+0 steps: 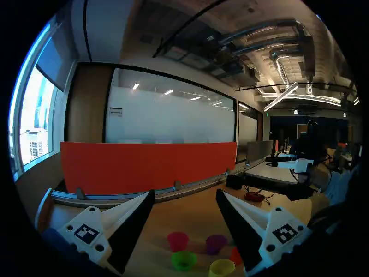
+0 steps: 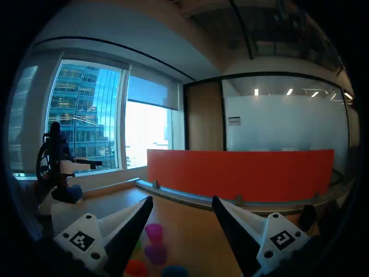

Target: Pour water

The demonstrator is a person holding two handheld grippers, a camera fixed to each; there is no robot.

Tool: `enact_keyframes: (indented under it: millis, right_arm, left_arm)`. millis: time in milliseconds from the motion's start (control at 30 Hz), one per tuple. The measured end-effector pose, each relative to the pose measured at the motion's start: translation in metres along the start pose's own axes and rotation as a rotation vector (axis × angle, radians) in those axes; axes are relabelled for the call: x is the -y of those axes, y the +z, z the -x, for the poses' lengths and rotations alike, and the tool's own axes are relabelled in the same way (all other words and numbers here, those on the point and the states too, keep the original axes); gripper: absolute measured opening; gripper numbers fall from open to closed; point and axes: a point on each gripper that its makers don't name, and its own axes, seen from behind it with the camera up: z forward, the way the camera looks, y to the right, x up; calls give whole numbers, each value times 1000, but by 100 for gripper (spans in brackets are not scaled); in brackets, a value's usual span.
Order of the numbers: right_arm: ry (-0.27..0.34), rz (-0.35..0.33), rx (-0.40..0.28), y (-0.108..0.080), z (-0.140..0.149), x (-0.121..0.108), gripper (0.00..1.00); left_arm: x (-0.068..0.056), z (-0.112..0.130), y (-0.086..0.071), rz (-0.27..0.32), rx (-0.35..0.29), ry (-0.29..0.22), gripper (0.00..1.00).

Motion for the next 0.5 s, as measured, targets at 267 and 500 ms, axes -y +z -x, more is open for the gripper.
enact_keyframes:
  millis: [267,500]
  right_arm:
    - [-27,-34,15,5,8,9,99]
    - [-59,-77,55,9,29,19,99]
  left_arm:
    - [1,17,2,20,30,16,98]
    - [3,35,2,34,61,18,98]
